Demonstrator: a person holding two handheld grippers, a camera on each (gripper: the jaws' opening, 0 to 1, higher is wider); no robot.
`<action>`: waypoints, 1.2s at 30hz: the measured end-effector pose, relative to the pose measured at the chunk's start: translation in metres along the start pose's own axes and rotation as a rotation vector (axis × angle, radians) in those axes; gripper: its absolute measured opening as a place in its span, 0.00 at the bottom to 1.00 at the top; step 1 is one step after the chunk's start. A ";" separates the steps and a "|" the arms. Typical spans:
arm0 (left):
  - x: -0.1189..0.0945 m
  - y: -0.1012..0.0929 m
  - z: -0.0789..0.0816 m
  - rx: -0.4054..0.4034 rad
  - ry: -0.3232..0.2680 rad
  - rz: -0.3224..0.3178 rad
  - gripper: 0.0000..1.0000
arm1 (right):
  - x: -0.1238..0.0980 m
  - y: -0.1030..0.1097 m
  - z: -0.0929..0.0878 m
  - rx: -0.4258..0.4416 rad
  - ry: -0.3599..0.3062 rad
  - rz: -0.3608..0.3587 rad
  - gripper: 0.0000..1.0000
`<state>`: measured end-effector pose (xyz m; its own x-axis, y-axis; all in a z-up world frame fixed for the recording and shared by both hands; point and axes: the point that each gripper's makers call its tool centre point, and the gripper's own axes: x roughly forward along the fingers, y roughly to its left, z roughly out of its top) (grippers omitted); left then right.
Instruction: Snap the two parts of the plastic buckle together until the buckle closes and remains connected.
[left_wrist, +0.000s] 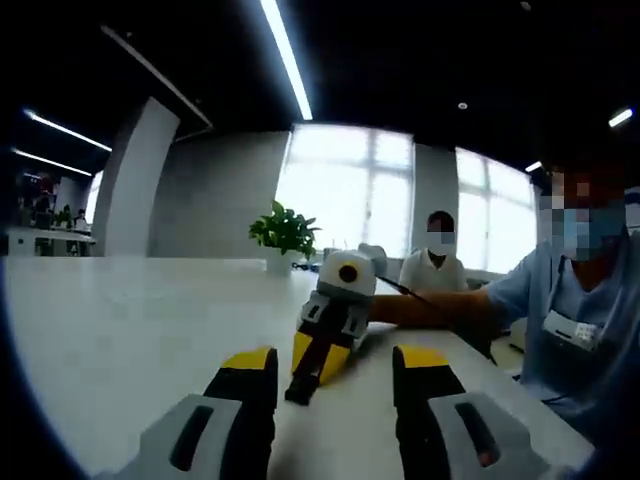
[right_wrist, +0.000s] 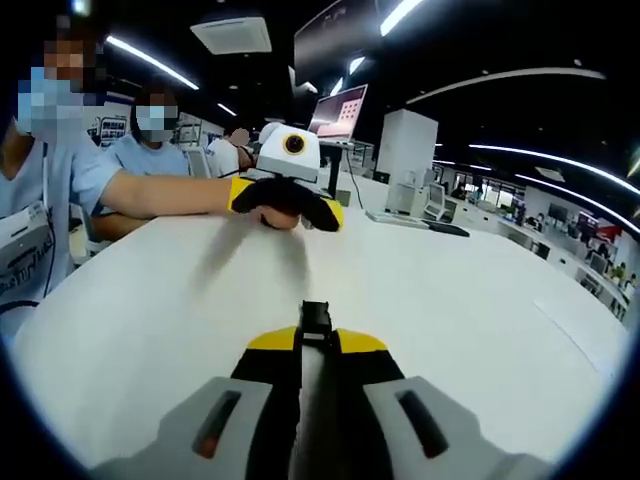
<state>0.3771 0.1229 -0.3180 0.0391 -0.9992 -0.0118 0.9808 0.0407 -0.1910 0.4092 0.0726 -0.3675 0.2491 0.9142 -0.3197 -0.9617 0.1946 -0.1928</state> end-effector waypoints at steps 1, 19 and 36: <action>-0.001 0.000 0.001 -0.002 -0.009 -0.002 0.46 | -0.001 -0.003 -0.001 0.002 0.000 -0.006 0.11; 0.000 -0.007 0.000 -0.031 -0.024 -0.040 0.34 | -0.002 -0.041 -0.014 0.036 0.003 -0.057 0.11; 0.004 -0.005 -0.005 -0.027 0.015 -0.052 0.34 | 0.002 -0.077 -0.024 0.067 0.013 -0.095 0.11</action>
<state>0.3713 0.1184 -0.3220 -0.0146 -0.9998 -0.0156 0.9758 -0.0108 -0.2182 0.4866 0.0510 -0.3751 0.3401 0.8860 -0.3151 -0.9392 0.3037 -0.1600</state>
